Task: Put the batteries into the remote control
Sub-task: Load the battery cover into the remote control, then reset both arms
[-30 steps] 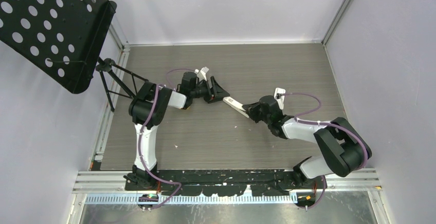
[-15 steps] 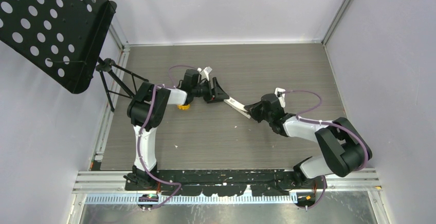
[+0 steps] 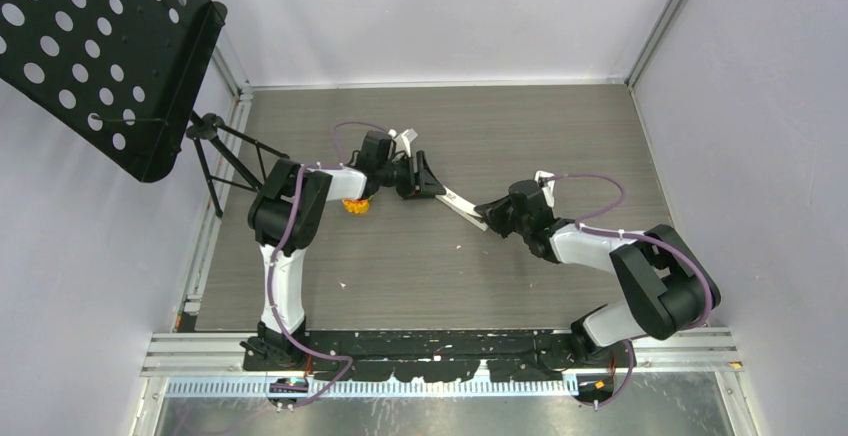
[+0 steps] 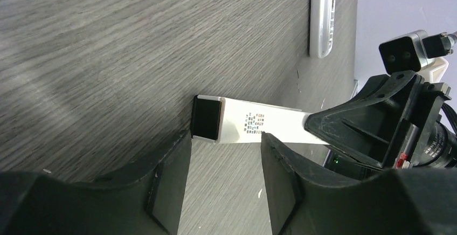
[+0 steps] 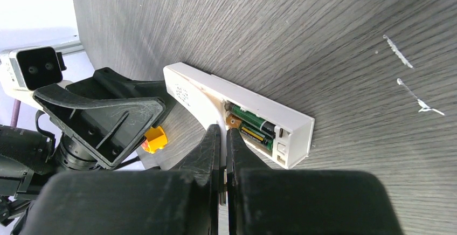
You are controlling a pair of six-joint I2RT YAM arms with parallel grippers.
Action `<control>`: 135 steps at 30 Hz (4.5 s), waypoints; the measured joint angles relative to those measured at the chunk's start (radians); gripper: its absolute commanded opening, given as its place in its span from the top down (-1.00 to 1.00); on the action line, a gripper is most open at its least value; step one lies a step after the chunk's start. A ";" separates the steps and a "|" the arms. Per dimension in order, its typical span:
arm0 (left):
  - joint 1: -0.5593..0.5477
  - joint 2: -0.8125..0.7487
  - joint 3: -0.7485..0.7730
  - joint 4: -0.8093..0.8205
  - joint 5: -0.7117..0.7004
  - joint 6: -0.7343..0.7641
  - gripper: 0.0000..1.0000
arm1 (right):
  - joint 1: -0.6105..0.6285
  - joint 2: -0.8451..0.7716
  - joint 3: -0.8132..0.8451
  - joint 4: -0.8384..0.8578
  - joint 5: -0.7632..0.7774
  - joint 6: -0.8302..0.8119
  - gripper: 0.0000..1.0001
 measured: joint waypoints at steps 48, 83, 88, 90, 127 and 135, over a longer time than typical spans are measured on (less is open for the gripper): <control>-0.051 -0.002 0.109 -0.241 -0.143 0.102 0.36 | -0.037 -0.189 0.006 -0.418 -0.005 -0.192 0.32; -0.048 0.000 0.125 -0.255 -0.138 0.106 0.72 | -0.044 -0.099 0.017 -0.276 -0.052 -0.225 0.99; -0.037 0.009 0.129 -0.241 -0.127 0.106 0.99 | -0.044 -0.071 0.033 -0.262 -0.060 -0.222 0.99; -0.032 0.013 0.129 -0.231 -0.121 0.106 1.00 | -0.045 -0.058 0.042 -0.261 -0.063 -0.222 0.99; -0.004 -0.412 0.225 -0.793 -0.599 0.230 -0.99 | -0.090 -0.691 0.353 -0.789 0.433 -0.757 -0.73; -0.024 -0.868 -0.045 -0.808 -0.637 0.238 -0.99 | -0.090 -1.038 0.426 -0.926 0.698 -0.815 -0.76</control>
